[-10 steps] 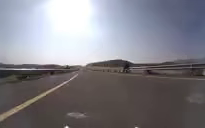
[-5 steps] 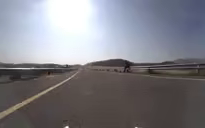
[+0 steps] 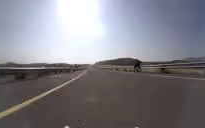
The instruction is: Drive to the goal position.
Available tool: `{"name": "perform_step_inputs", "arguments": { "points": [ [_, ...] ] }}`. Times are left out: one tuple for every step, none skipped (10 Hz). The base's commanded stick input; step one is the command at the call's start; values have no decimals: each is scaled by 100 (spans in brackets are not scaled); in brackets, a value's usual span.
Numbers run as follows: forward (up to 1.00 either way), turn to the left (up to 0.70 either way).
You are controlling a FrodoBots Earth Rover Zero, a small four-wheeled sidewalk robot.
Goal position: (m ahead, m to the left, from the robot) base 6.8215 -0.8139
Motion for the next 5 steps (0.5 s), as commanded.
{"name": "perform_step_inputs", "arguments": {
  "points": [
    [100,0],
    [100,0],
    [100,0],
    [100,0],
    [100,0]
  ]
}}
